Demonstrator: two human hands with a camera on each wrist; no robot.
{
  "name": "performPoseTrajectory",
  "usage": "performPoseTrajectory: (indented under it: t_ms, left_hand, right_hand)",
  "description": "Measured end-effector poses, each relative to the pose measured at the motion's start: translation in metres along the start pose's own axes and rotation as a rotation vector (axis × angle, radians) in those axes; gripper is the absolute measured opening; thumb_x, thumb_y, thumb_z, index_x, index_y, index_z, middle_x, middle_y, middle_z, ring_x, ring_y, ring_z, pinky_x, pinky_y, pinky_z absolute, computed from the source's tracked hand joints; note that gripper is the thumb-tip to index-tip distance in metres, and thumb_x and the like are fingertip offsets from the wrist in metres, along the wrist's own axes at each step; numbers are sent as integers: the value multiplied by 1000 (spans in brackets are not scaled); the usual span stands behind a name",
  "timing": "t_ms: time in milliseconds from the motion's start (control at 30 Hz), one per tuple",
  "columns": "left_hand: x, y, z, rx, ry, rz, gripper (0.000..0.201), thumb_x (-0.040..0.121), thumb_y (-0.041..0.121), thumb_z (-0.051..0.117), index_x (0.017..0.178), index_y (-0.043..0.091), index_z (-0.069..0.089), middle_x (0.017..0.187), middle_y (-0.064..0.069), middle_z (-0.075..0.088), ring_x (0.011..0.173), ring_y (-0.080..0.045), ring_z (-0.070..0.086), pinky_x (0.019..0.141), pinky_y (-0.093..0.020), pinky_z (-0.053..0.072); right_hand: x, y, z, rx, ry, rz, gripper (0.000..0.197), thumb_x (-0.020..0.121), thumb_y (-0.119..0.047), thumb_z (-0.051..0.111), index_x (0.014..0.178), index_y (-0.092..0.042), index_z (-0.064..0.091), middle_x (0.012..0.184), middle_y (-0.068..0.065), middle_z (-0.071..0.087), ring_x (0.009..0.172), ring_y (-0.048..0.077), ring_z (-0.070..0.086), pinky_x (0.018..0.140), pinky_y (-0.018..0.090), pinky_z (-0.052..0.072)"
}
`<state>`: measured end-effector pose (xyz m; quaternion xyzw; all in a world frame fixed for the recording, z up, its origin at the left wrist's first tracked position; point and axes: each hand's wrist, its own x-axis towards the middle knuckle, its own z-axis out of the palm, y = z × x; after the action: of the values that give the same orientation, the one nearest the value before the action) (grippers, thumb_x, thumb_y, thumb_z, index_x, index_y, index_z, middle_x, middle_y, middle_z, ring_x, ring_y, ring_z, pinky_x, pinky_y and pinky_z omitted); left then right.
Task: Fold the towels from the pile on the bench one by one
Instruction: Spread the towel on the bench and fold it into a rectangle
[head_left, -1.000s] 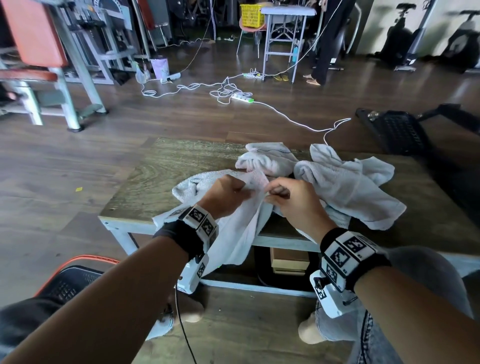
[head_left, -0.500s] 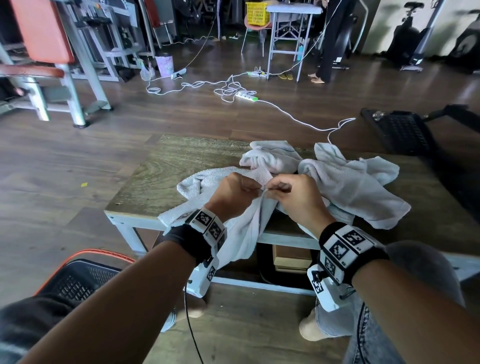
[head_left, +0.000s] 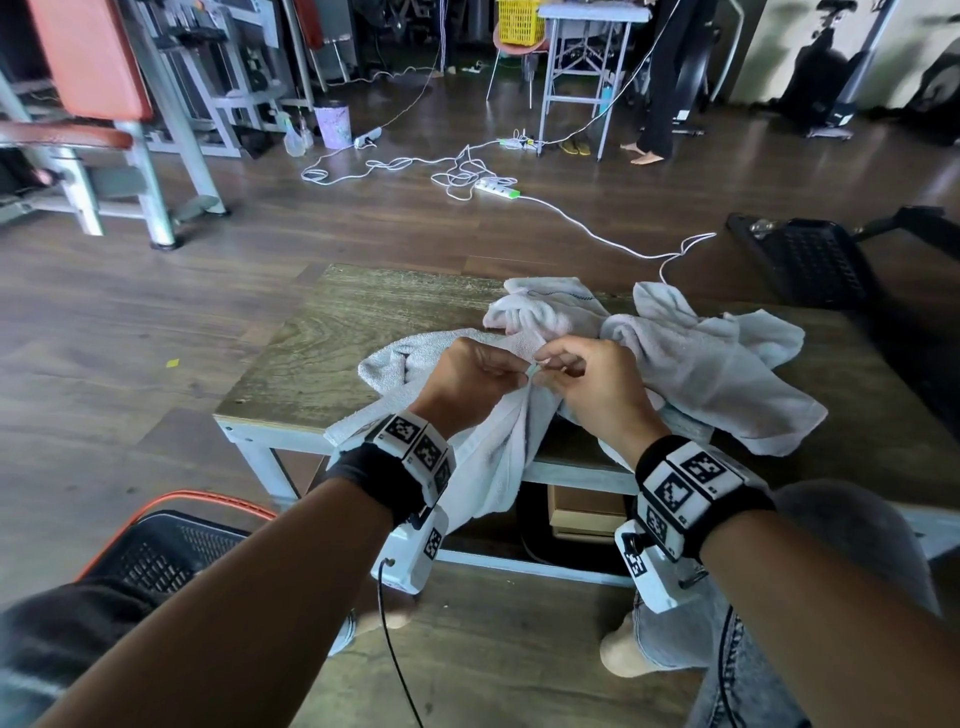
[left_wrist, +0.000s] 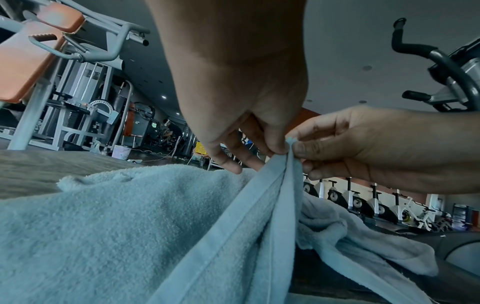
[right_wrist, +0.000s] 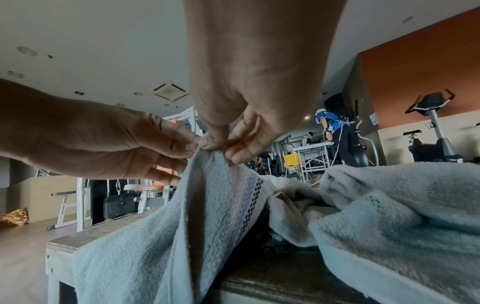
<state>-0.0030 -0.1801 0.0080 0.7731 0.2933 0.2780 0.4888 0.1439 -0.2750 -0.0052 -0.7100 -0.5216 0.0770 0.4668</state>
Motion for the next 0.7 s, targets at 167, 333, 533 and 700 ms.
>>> performPoseTrajectory:
  t_ms: [167, 333, 533, 700]
  left_hand:
    - [0, 0, -2, -3, -12, 7, 14, 83, -2, 71, 95, 2, 76, 89, -7, 75, 76, -3, 64, 73, -11, 51]
    - [2, -6, -1, 21, 6, -5, 12, 83, 3, 73, 93, 7, 78, 89, -2, 76, 81, -7, 69, 82, -20, 55]
    - [2, -4, -2, 64, -10, 22, 14, 85, 4, 71, 97, 5, 77, 93, -5, 76, 68, 12, 62, 70, -5, 47]
    - [-4, 3, 2, 78, -12, 72, 22, 86, 16, 72, 108, 15, 73, 80, 4, 72, 64, 4, 62, 63, -12, 45]
  right_hand:
    - [2, -3, 0, -82, -16, -61, 14, 77, -10, 81, 88, -18, 79, 79, -6, 74, 76, 12, 70, 71, 40, 58]
    - [3, -9, -2, -47, -21, -50, 16, 73, -10, 86, 88, -15, 81, 83, -5, 76, 78, 8, 71, 75, 28, 58]
    - [3, -11, -5, -32, -22, -30, 17, 72, -8, 87, 87, -15, 81, 79, -10, 74, 75, 2, 69, 72, 15, 54]
    - [6, -16, -7, -88, -29, -12, 8, 80, -12, 82, 85, -14, 76, 77, -8, 70, 71, 5, 65, 61, 6, 44]
